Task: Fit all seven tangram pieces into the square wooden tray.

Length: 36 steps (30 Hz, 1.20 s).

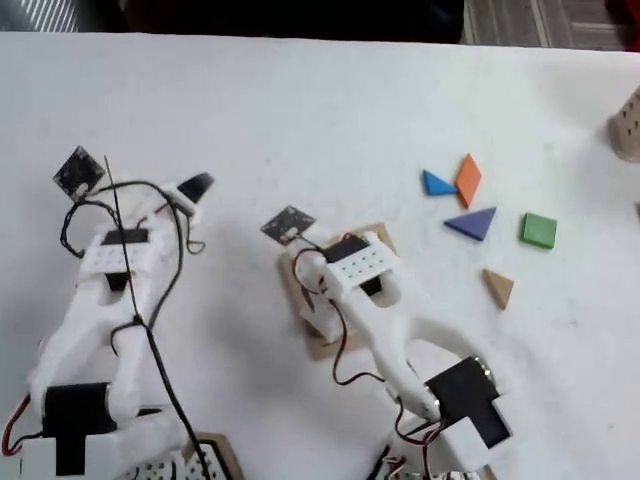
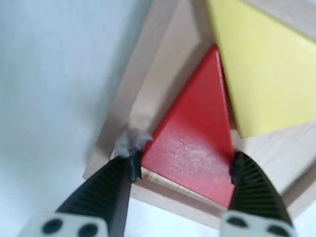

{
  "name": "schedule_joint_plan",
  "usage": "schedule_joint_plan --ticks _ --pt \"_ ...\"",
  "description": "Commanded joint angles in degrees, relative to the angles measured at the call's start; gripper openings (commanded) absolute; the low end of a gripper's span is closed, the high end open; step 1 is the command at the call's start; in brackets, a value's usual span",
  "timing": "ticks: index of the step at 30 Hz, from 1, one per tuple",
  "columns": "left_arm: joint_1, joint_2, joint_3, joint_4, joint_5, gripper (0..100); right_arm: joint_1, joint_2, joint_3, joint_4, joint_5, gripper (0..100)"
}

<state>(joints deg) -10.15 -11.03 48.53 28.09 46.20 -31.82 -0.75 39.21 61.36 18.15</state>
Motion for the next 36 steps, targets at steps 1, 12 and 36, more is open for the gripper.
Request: schedule_joint_plan --ticks 1,12,36 --pt "-0.4 -2.68 -2.81 -1.41 0.53 37 1.36 -2.24 0.97 0.84 -0.88 19.0" --pt "-0.31 -2.68 -2.81 -1.41 0.35 37 1.36 -10.95 6.24 0.31 -0.88 19.0" --pt "-0.04 -2.68 -2.73 -1.41 0.26 37 5.05 -15.69 7.74 -1.27 3.96 32.4"
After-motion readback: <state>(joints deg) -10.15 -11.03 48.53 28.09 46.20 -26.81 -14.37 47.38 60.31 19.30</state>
